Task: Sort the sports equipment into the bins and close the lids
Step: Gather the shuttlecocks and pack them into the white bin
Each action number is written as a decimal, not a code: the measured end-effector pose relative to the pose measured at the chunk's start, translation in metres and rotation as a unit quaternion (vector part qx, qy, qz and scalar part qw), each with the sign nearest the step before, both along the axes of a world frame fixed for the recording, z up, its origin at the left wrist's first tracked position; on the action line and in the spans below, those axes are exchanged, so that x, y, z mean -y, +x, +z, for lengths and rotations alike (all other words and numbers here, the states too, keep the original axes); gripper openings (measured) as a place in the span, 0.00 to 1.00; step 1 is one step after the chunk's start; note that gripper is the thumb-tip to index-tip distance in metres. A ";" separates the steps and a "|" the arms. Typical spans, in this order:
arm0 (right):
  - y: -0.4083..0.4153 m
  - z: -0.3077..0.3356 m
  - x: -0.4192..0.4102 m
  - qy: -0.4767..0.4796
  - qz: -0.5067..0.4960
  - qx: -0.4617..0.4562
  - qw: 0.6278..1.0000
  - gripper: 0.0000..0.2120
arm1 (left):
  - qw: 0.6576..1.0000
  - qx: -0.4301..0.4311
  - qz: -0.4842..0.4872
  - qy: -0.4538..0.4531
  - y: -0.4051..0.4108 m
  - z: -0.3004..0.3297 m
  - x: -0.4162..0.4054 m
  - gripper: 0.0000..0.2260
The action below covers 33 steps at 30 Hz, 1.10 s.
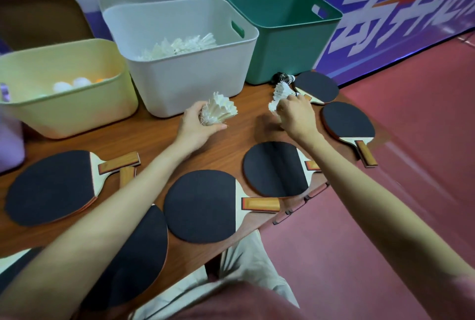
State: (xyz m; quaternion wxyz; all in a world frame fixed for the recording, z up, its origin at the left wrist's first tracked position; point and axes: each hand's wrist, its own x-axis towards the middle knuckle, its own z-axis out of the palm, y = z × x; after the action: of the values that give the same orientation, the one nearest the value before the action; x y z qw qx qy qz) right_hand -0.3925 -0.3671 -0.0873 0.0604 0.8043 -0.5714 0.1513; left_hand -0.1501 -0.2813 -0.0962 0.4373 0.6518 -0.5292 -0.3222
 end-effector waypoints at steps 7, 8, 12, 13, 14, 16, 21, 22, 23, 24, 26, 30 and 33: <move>0.056 0.048 -0.082 -0.068 0.154 0.390 0.905 0.04 | 1.000 0.009 0.022 -0.014 0.025 0.000 -0.036 0.26; 0.064 0.049 -0.089 -0.071 0.165 0.386 0.905 0.04 | 1.000 0.012 0.022 -0.017 0.028 0.001 -0.041 0.26; 0.089 0.043 -0.105 -0.053 0.214 0.356 0.908 0.03 | 0.999 0.015 0.010 -0.029 0.035 0.001 -0.060 0.26; 0.094 0.040 -0.108 -0.034 0.228 0.345 0.910 0.03 | 0.999 0.013 0.005 -0.034 0.036 0.001 -0.064 0.26; 0.098 0.038 -0.111 -0.011 0.243 0.335 0.910 0.03 | 0.999 0.014 0.003 -0.035 0.037 0.002 -0.068 0.26; 0.104 0.034 -0.116 0.021 0.265 0.323 0.908 0.04 | 0.999 0.017 0.003 -0.031 0.042 0.000 -0.072 0.26; 0.100 0.033 -0.113 -0.005 0.246 0.326 0.913 0.10 | 0.999 -0.028 0.030 -0.004 0.052 -0.009 -0.075 0.30; 0.096 0.031 -0.108 -0.008 0.237 0.313 0.920 0.09 | 0.999 -0.042 0.034 0.002 0.052 -0.009 -0.074 0.30; 0.091 0.027 -0.101 -0.006 0.224 0.293 0.929 0.09 | 0.998 -0.051 0.034 0.009 0.053 -0.010 -0.074 0.30; 0.084 0.021 -0.092 0.003 0.204 0.268 0.942 0.09 | 0.998 -0.056 0.028 0.011 0.052 -0.009 -0.073 0.29; 0.069 0.009 -0.071 0.029 0.148 0.201 0.968 0.10 | 0.998 -0.062 0.015 0.016 0.051 -0.005 -0.070 0.28; 0.039 -0.009 -0.030 0.051 0.093 0.062 0.992 0.13 | 0.997 -0.073 -0.010 0.013 0.045 0.007 -0.063 0.23; 0.022 -0.015 0.002 0.042 0.043 -0.050 0.997 0.15 | 0.997 -0.071 -0.012 0.006 0.043 0.009 -0.052 0.25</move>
State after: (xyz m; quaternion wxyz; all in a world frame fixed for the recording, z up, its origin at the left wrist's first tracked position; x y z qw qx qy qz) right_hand -0.3707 -0.3692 -0.1023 0.0489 0.8363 -0.5388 0.0891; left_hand -0.1075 -0.2294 -0.0872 0.4658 0.6239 -0.5027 -0.3758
